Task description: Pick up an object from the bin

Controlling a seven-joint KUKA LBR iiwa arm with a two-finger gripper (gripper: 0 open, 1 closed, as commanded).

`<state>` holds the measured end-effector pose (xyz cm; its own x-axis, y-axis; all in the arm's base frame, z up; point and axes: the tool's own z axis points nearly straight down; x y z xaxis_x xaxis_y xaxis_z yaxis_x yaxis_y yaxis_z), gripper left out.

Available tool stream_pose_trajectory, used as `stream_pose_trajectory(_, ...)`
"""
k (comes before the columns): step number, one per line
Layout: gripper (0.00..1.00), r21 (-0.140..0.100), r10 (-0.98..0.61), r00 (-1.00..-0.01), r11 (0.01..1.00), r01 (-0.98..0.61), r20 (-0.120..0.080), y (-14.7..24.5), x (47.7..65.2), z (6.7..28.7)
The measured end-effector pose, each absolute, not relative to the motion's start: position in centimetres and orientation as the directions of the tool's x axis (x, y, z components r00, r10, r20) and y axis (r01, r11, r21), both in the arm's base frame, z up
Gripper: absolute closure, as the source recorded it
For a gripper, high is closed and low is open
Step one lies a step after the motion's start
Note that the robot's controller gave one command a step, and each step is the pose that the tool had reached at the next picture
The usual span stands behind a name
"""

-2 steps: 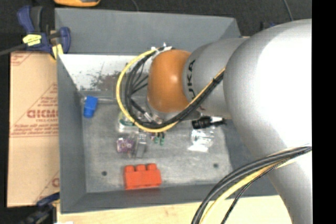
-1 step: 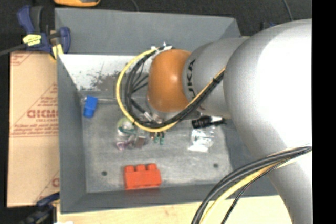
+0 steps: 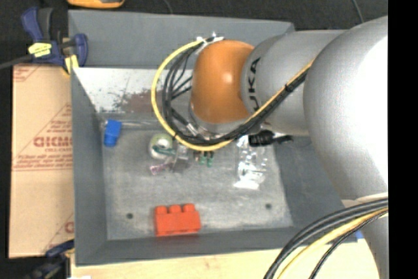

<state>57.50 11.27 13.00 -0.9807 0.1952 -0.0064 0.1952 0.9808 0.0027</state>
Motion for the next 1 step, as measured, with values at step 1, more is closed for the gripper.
stream_pose_trajectory(1,1.00,0.002,0.195,-0.981,0.981,0.195,-0.005,11.21,57.63,14.31)
